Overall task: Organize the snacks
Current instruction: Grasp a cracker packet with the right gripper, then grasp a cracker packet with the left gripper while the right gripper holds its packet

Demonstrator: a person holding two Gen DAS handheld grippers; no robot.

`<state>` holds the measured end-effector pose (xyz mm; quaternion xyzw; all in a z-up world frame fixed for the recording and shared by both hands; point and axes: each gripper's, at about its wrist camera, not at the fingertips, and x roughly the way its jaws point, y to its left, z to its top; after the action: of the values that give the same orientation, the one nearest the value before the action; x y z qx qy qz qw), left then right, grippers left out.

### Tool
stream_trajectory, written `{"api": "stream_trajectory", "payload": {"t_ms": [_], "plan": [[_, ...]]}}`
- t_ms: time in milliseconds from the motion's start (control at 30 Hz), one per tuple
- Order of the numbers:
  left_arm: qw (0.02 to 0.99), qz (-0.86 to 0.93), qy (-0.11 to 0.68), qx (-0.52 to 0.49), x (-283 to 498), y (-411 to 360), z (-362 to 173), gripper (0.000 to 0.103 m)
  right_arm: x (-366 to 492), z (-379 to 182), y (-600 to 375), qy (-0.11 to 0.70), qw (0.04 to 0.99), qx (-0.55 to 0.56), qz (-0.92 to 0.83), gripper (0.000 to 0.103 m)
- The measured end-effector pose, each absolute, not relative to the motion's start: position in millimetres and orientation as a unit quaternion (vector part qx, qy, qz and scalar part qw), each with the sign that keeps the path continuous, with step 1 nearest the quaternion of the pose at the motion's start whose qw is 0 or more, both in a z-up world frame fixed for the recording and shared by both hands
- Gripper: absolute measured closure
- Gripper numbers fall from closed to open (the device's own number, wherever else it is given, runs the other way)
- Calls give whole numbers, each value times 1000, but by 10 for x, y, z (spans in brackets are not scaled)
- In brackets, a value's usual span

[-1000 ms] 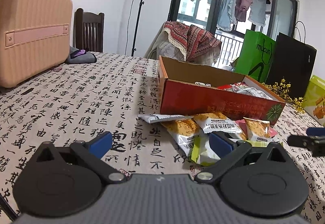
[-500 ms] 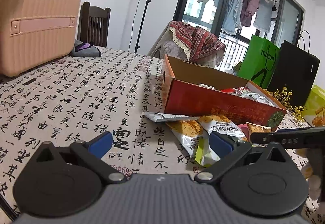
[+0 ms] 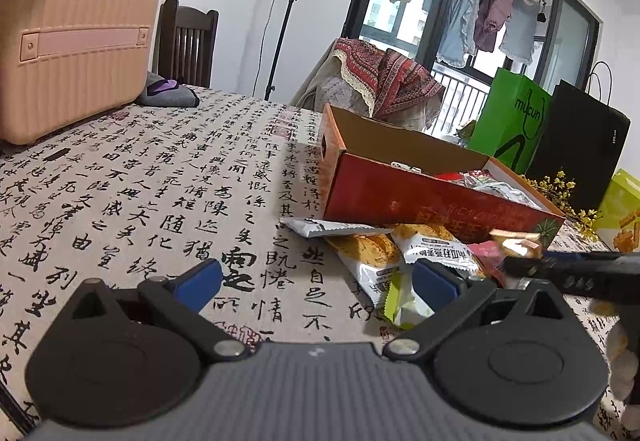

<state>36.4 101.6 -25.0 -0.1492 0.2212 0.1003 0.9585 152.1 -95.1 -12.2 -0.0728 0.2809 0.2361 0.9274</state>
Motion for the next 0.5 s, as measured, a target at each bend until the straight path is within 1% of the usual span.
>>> {"api": "stream_trajectory", "payload": {"t_ms": [233, 500], "plan": [[958, 103, 224, -149, 373, 1014, -252, 0, 1419, 69, -1453, 234, 950, -16, 207, 53], [957, 118, 228, -137, 399, 975, -231, 0, 1349, -36, -2033, 233, 960, 5, 158, 53]]}}
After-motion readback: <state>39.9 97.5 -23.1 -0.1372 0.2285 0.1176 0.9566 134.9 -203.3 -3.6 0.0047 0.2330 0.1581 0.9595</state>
